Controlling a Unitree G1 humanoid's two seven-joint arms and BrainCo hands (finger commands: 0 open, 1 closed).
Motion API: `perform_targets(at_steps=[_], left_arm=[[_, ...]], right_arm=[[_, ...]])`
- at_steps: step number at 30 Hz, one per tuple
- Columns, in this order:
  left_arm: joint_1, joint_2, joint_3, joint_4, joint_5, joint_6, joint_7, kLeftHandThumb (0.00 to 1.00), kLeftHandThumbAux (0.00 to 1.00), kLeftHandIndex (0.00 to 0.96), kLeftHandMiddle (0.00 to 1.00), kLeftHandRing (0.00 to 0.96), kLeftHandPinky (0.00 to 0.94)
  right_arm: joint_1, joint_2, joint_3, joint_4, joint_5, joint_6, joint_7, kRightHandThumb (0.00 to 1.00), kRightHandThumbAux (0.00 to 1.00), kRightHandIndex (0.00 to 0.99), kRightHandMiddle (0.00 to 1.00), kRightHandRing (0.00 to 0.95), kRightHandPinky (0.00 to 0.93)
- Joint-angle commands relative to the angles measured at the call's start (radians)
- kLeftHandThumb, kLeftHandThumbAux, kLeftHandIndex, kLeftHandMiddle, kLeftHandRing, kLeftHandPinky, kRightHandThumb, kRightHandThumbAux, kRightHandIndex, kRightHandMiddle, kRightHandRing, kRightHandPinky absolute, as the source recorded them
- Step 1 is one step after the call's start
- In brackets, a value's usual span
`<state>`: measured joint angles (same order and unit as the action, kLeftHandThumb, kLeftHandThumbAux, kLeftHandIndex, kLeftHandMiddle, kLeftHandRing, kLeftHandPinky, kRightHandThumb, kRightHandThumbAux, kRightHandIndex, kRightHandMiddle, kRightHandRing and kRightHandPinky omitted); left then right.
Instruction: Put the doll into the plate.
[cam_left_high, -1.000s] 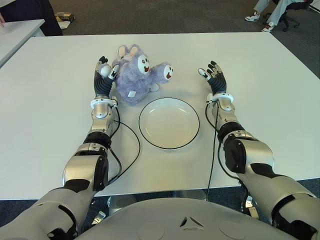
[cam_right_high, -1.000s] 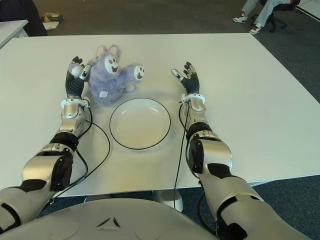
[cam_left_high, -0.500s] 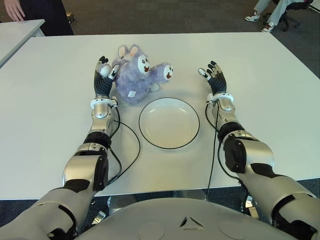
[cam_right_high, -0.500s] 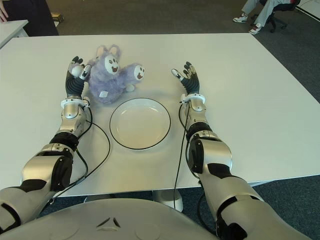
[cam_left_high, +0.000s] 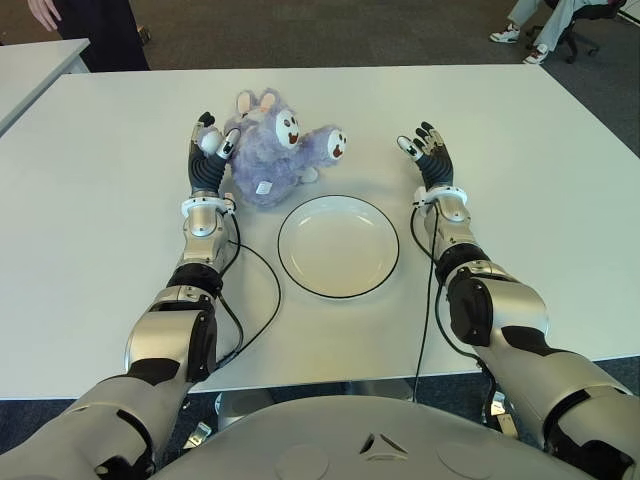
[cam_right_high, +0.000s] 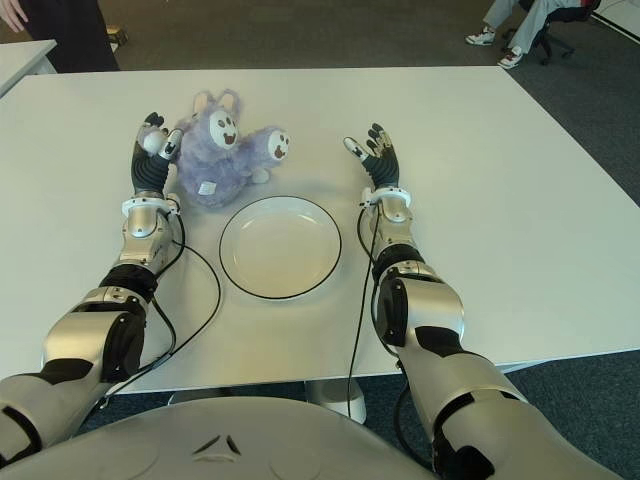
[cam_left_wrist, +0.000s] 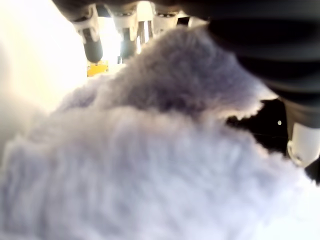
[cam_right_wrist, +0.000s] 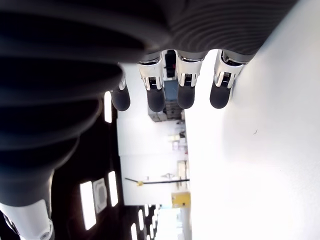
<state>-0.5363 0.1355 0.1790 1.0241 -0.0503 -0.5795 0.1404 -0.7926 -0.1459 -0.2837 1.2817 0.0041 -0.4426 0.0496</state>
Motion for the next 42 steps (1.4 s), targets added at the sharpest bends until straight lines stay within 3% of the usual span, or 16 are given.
perform_targets(at_steps=[1, 42], left_arm=[[0.117, -0.026, -0.008, 0.081, 0.016, 0.01, -0.007, 0.0, 0.493, 0.0, 0.082, 0.064, 0.023], [0.03, 0.018, 0.007, 0.161, 0.002, 0.024, -0.033, 0.0, 0.472, 0.0, 0.082, 0.057, 0.002]], right_arm=[[0.073, 0.022, 0.001, 0.05, 0.006, 0.056, 0.003, 0.074, 0.646, 0.018, 0.055, 0.04, 0.026], [0.021, 0.038, 0.018, 0.057, -0.001, 0.087, -0.007, 0.049, 0.631, 0.026, 0.057, 0.046, 0.044]])
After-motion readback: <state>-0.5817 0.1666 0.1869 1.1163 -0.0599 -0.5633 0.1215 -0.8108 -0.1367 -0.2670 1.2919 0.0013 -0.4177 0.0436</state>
